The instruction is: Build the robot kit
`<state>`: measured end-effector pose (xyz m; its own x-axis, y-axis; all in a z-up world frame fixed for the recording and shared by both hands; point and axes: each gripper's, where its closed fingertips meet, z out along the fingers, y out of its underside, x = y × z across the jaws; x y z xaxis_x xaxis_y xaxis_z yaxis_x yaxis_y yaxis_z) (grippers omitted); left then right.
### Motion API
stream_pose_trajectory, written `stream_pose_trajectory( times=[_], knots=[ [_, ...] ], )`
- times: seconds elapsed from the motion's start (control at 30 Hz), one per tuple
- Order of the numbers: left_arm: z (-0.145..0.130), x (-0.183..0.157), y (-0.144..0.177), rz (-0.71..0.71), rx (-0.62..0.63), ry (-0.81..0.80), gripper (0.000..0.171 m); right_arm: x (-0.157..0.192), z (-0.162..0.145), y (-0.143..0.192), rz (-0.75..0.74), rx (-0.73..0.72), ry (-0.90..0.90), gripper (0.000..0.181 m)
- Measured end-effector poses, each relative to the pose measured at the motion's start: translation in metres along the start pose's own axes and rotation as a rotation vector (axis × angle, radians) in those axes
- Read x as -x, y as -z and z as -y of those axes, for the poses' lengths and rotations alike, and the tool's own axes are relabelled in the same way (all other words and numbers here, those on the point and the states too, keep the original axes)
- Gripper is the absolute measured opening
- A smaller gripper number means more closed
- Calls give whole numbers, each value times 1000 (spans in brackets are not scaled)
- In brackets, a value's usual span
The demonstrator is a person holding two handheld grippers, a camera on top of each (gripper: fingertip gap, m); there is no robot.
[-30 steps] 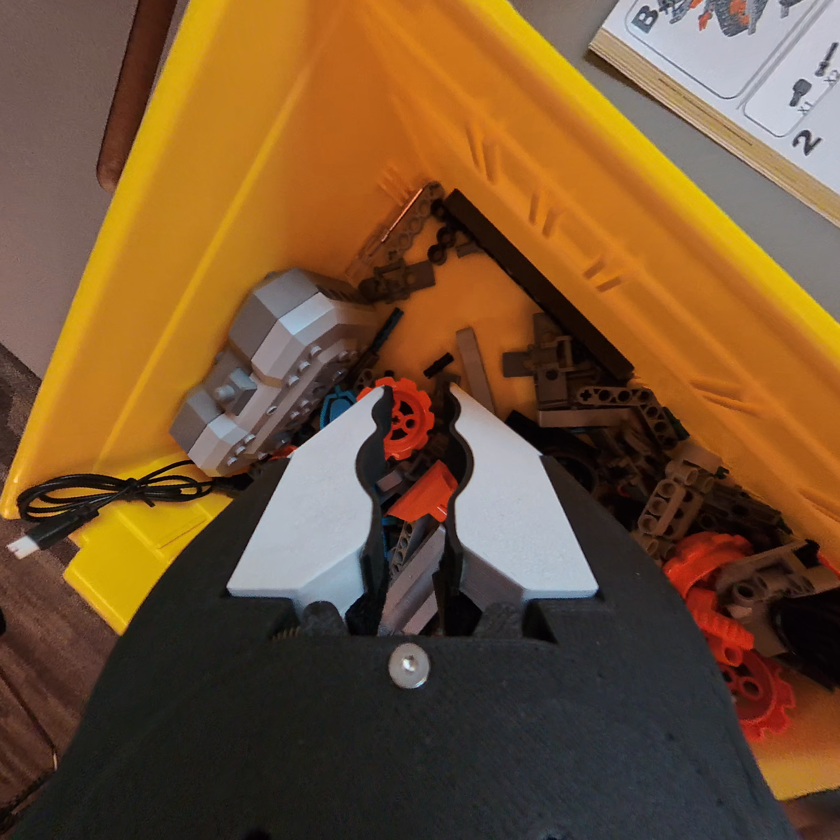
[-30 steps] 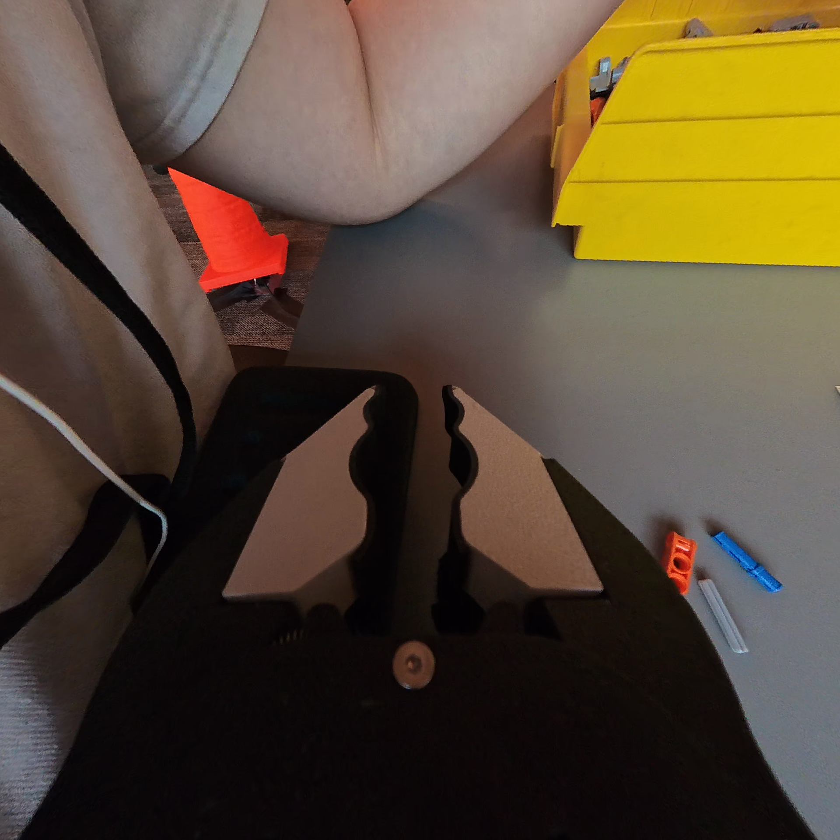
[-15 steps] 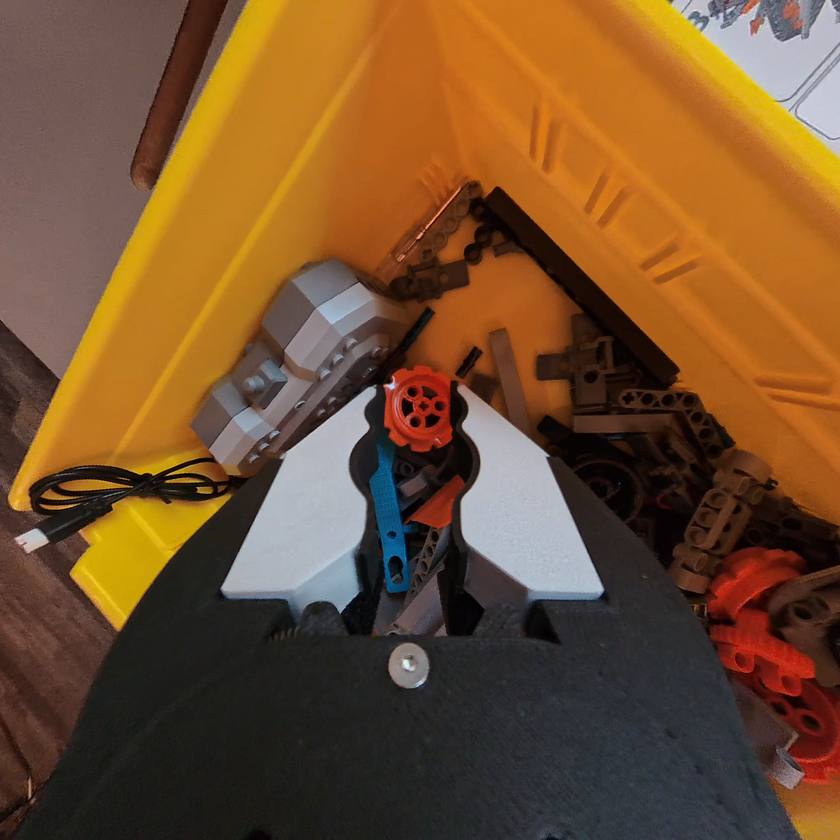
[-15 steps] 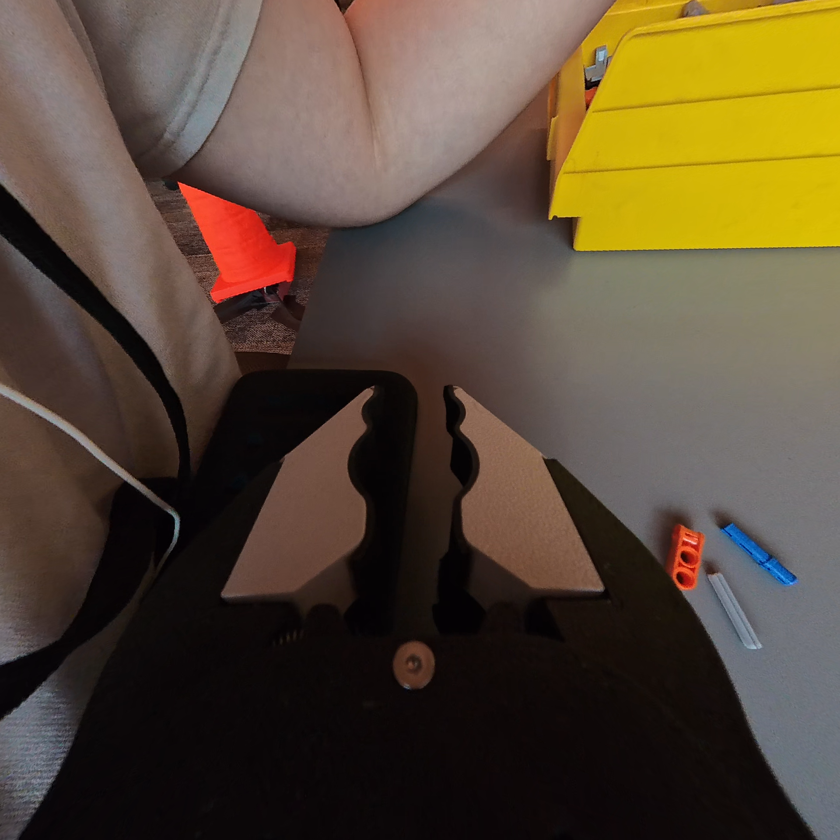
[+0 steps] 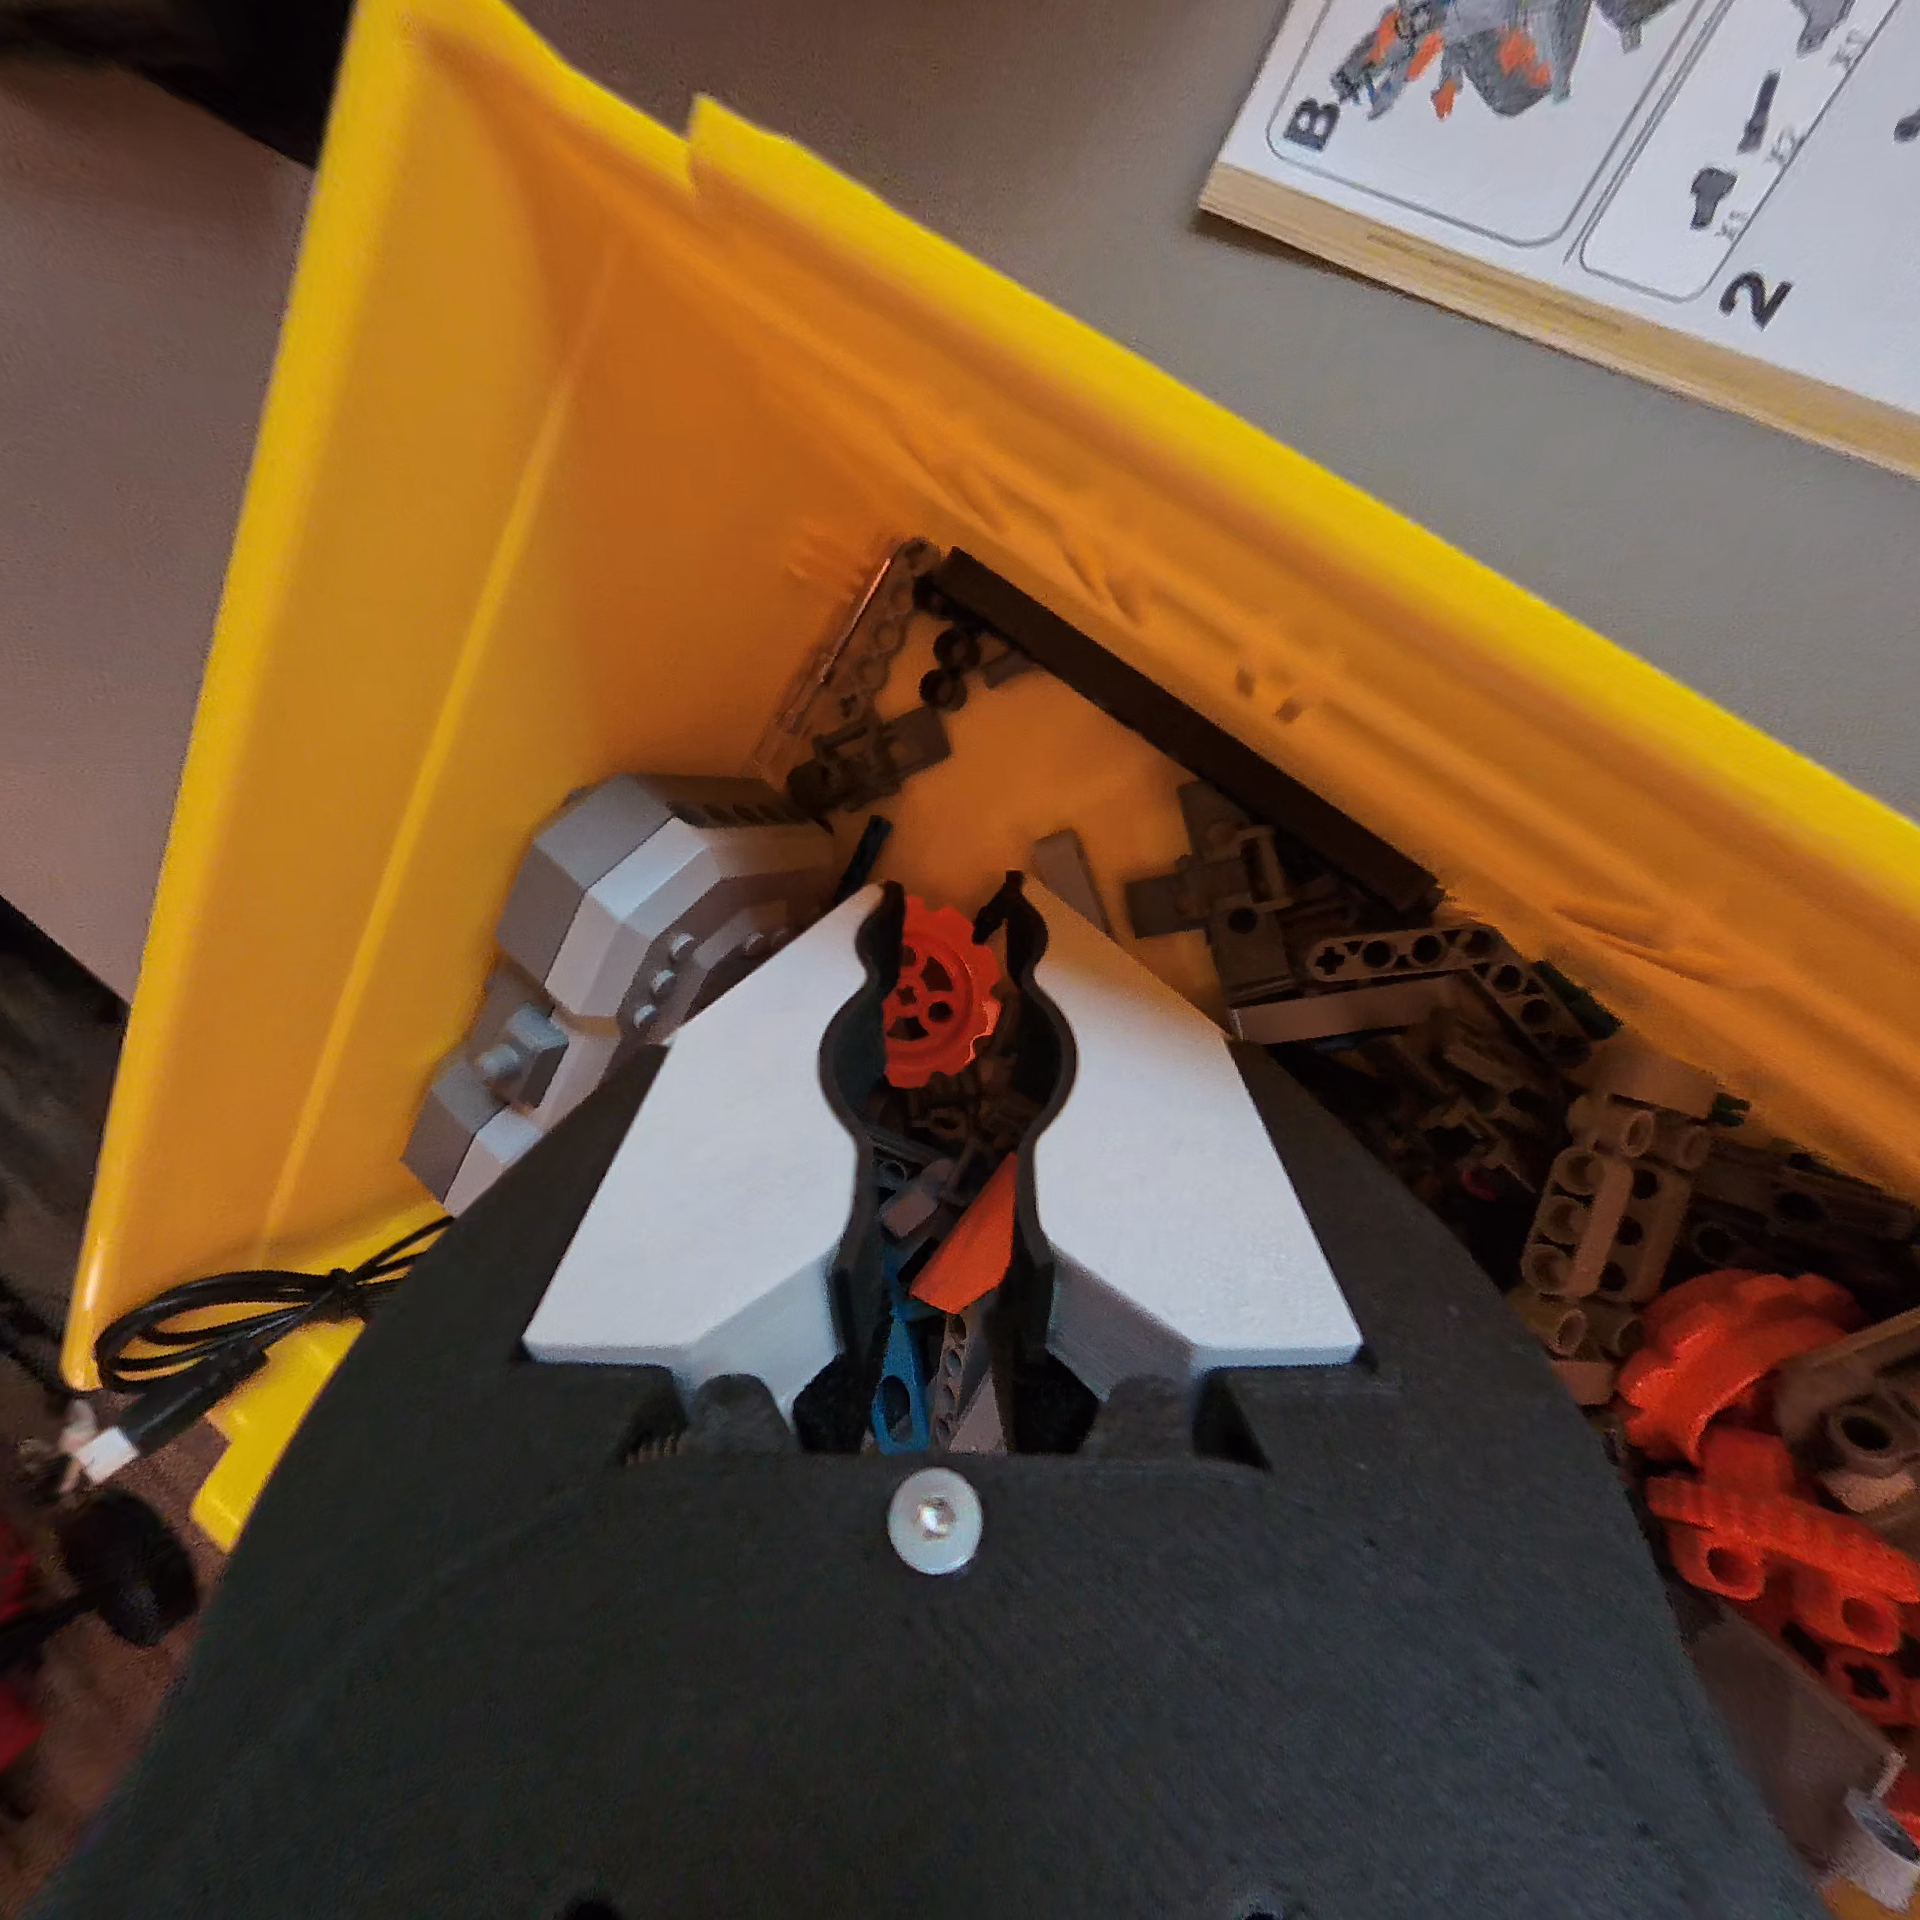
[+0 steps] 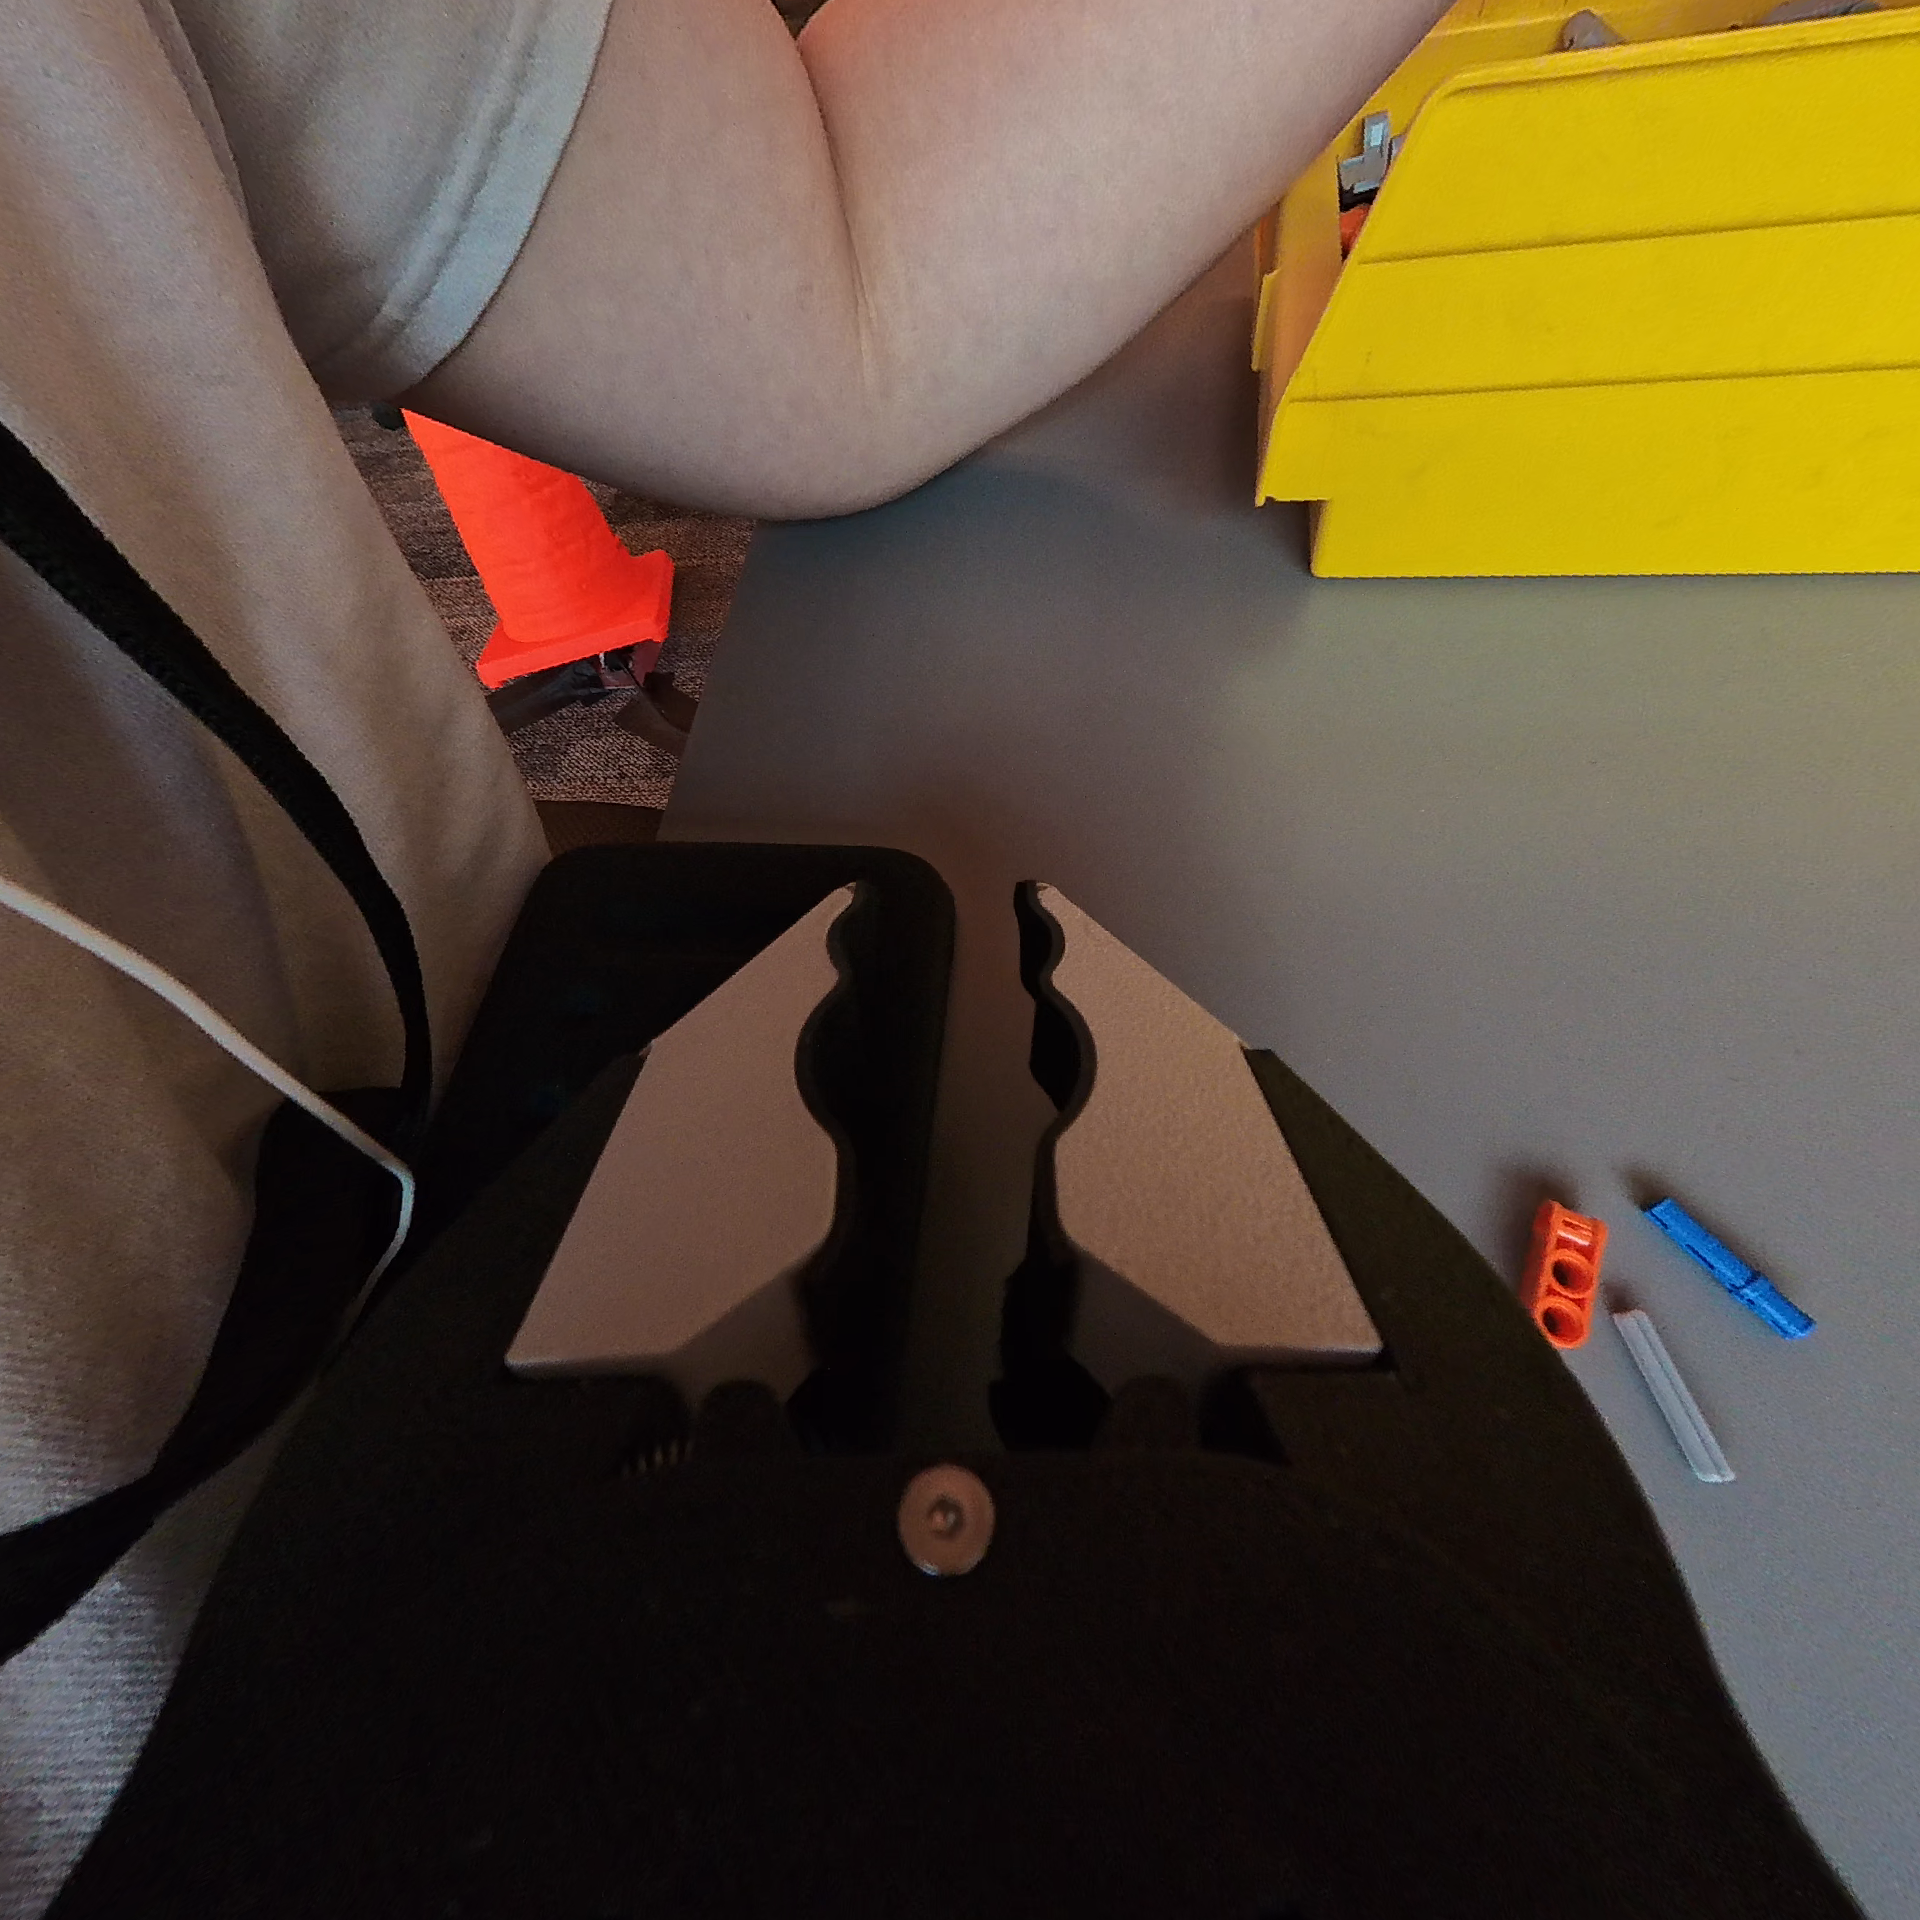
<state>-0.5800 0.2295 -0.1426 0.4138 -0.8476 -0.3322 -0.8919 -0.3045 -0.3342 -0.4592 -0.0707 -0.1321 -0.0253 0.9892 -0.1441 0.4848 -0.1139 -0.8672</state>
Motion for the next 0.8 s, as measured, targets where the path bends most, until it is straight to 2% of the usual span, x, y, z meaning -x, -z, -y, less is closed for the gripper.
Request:
stream_pose_trajectory(
  times=[0.13,0.23,0.43,0.57,0.8],
  knots=[
    [-8,-5,-8,-8,46,-28,12,0,0,0,0,0,0,27],
    [-8,-6,-11,-48,28,29,14,0,0,0,-1,1,4,27],
    [-12,-6,-12,-45,37,19,16,1,0,0,2,1,1,27],
    [-12,-10,-12,-45,45,-13,6,1,0,0,3,1,0,28],
    [-16,-11,-11,-123,47,165,3,1,0,0,4,4,5,27]
  ],
)
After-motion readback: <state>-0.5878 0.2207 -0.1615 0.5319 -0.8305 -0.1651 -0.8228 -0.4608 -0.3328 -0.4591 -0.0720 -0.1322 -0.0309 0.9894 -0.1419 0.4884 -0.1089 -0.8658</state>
